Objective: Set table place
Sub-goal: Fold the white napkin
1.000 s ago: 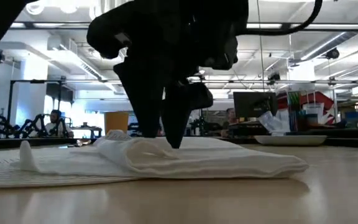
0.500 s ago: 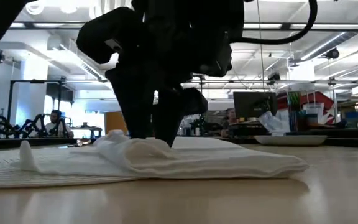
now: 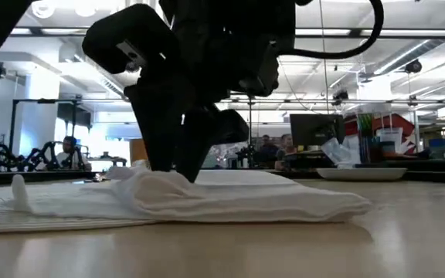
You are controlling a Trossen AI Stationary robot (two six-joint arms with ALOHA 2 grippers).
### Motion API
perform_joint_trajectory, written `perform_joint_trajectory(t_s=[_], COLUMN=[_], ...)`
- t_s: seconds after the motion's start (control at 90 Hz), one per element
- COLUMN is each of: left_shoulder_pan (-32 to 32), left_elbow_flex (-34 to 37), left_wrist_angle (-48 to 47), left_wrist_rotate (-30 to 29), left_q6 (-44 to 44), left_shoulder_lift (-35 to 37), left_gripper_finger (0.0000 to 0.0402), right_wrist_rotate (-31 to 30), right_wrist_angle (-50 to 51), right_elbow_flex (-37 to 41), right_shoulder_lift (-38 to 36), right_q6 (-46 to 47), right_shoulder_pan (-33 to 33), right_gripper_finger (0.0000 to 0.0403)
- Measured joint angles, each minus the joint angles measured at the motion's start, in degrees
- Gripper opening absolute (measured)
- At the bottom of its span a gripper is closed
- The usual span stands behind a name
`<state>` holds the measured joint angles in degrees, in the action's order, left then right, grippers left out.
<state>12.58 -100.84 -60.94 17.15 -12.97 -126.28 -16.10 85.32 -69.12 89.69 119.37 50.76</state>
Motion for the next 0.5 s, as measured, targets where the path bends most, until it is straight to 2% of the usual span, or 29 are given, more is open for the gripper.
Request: perform_joint_trajectory(t_s=[0.289,0.5], left_shoulder_pan=[0.0,0.02], left_elbow_flex=[0.0,0.0], left_wrist_angle=[-0.86,-4.64], left_wrist_rotate=[-0.07,-0.07], left_q6=[0.11,0.33], left_shoulder_lift=[0.42,0.51], left_gripper_finger=[0.0013,0.0004], right_wrist_rotate=[-0.02,-0.04], right_wrist_angle=[0.24,0.45], right_elbow_flex=[0.0,0.02], right_shoulder_lift=[0.0,-0.02], right_q6=[-0.02,-0.89], right_shoulder_pan=[0.0,0.0], right_gripper_finger=[0.0026,0.0028])
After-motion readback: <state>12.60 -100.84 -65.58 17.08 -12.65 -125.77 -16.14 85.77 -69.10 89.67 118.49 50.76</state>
